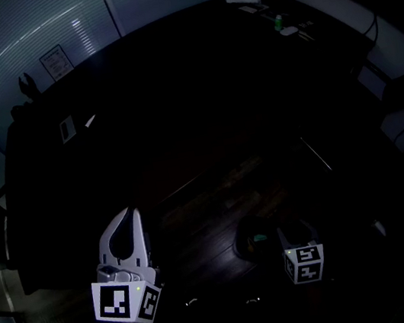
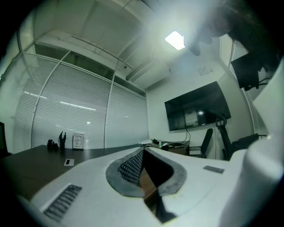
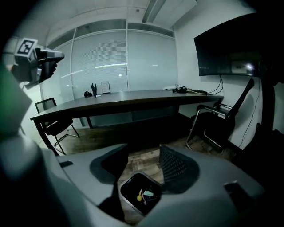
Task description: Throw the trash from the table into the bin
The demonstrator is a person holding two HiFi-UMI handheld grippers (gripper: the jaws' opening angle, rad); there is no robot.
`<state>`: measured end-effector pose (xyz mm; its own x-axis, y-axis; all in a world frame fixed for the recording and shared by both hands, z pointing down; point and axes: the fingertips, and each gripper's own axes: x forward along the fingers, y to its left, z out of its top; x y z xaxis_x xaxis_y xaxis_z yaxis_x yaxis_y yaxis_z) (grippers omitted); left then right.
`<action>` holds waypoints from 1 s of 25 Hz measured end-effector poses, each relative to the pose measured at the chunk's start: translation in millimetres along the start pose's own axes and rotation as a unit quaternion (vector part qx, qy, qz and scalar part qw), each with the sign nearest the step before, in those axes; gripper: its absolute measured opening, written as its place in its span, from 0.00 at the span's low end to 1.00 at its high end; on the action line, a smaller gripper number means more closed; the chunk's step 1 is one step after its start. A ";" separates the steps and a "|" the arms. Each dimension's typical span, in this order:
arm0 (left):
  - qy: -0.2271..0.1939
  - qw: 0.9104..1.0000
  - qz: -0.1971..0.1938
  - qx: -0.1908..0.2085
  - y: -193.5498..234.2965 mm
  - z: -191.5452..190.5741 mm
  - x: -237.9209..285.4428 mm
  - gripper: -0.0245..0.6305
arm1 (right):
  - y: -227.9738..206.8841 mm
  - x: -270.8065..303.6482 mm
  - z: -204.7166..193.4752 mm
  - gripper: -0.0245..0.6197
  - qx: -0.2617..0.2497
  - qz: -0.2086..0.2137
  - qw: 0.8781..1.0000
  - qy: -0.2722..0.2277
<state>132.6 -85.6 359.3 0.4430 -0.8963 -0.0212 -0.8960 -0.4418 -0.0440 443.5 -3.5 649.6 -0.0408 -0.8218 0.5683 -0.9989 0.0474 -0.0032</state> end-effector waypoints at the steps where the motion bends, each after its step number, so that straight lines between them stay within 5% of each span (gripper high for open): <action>1: 0.001 1.000 -0.001 0.001 0.2 -0.2 -0.2 0.04 | 0.6 -2.3 4.4 0.38 -0.002 -0.002 1.000 -0.006; 11: -0.020 1.000 0.002 -0.014 3.7 9.5 -4.5 0.04 | 3.2 -29.7 67.8 0.05 -0.029 -0.021 0.995 -0.093; 20: -0.022 1.000 0.018 -0.014 13.7 17.8 -18.0 0.04 | 22.7 -47.4 123.2 0.05 -0.054 0.001 0.988 -0.142; 25: -0.028 0.998 0.045 -0.013 35.0 27.6 -41.0 0.04 | 55.5 -68.7 184.0 0.05 -0.056 0.040 0.975 -0.212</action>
<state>83.9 -63.3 331.0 0.3602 -0.9294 -0.0805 -0.9327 -0.3603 -0.0138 386.4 -48.9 459.0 -0.1483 -0.9727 0.1785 -0.9841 0.1631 0.0707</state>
